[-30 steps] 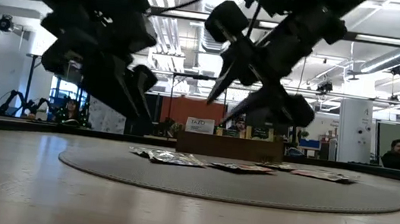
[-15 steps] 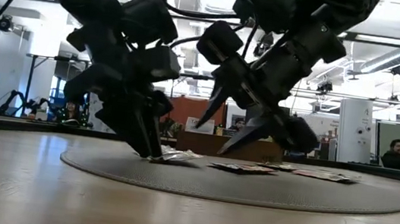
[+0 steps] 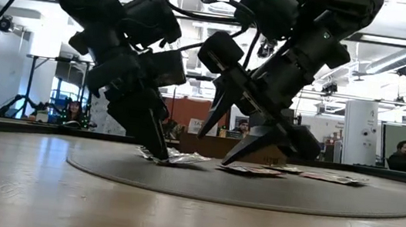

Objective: Pick & Place Tea
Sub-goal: Put the yellow tea bag into the right section of the wooden organizer

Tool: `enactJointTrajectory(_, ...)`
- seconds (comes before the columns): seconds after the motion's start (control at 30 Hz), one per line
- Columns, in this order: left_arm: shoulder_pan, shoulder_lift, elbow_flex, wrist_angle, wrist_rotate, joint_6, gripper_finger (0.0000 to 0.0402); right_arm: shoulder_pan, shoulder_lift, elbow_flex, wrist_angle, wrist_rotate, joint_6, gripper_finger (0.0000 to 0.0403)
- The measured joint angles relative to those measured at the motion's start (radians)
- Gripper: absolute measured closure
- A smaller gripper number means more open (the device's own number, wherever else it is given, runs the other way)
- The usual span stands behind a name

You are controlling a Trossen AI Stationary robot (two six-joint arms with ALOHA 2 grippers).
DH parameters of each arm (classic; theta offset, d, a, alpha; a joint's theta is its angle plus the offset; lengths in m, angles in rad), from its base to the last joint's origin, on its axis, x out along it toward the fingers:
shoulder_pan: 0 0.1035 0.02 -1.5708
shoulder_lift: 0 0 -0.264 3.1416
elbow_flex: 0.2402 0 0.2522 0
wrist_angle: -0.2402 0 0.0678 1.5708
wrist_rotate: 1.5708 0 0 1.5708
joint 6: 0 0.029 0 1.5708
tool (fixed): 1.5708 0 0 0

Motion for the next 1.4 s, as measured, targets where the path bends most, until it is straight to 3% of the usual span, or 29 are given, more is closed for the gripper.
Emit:
enactJointTrajectory(0.5, -0.004, 0.004, -0.014, 0.072, -0.007, -0.161, 0.0273, 0.008, 0.000, -0.004, -0.014, -0.033, 0.021, 0.0264)
enactJointTrajectory(0.8, -0.035, 0.022, -0.031, 0.100, 0.033, -0.185, 0.0273, 0.016, 0.000, -0.005, -0.016, 0.015, 0.061, 0.0241)
enactJointTrajectory(1.0, -0.037, 0.062, -0.030, 0.186, 0.033, -0.289, 0.0273, 0.025, 0.009, -0.004, -0.013, 0.018, 0.067, 0.0234)
enactJointTrajectory(1.2, -0.038, 0.088, -0.020, 0.222, 0.022, -0.337, 0.0273, 0.031, 0.051, -0.001, 0.035, -0.088, 0.078, 0.0249)
enactJointTrajectory(1.4, -0.039, 0.089, -0.019, 0.222, 0.010, -0.340, 0.0273, 0.031, 0.039, -0.003, 0.012, -0.109, 0.053, 0.0283)
